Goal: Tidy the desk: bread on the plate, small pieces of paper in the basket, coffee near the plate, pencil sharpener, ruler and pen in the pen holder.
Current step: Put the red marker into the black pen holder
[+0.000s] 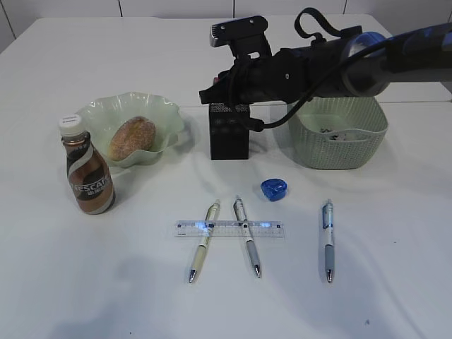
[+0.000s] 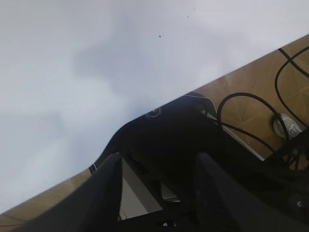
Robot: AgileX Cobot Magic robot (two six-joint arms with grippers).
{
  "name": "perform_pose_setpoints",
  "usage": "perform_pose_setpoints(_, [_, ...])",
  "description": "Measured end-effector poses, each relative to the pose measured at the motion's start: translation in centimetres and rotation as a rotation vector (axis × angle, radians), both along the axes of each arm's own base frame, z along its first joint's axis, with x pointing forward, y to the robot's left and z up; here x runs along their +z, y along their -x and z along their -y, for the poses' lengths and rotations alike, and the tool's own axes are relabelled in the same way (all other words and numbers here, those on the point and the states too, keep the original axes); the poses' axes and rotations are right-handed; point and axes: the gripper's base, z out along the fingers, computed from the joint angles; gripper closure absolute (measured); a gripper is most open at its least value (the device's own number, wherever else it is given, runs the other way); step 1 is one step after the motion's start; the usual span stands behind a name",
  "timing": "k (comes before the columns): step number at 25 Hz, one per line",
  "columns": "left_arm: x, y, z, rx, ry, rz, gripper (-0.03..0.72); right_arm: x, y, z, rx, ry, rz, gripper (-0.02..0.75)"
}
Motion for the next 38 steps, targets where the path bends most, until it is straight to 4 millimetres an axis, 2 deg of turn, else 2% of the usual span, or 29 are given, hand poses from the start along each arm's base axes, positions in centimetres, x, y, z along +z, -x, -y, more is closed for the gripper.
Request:
perform_pose_setpoints(28, [0.01,-0.03,0.01,0.001,0.001,0.003,0.347,-0.37,0.19,0.12,0.04,0.089,-0.015,0.538])
perform_pose_setpoints(35, [0.01,-0.03,0.01,0.001,0.001,0.003,0.347,-0.42,0.22,0.13,0.041,0.091,-0.02,0.461])
perform_pose_setpoints(36, [0.01,-0.03,0.01,0.001,0.001,0.003,0.347,-0.42,0.22,0.13,0.041,0.091,-0.02,0.407])
perform_pose_setpoints(38, [0.01,-0.03,0.01,0.001,0.001,0.003,0.347,-0.42,0.22,0.13,0.041,0.091,-0.02,0.388])
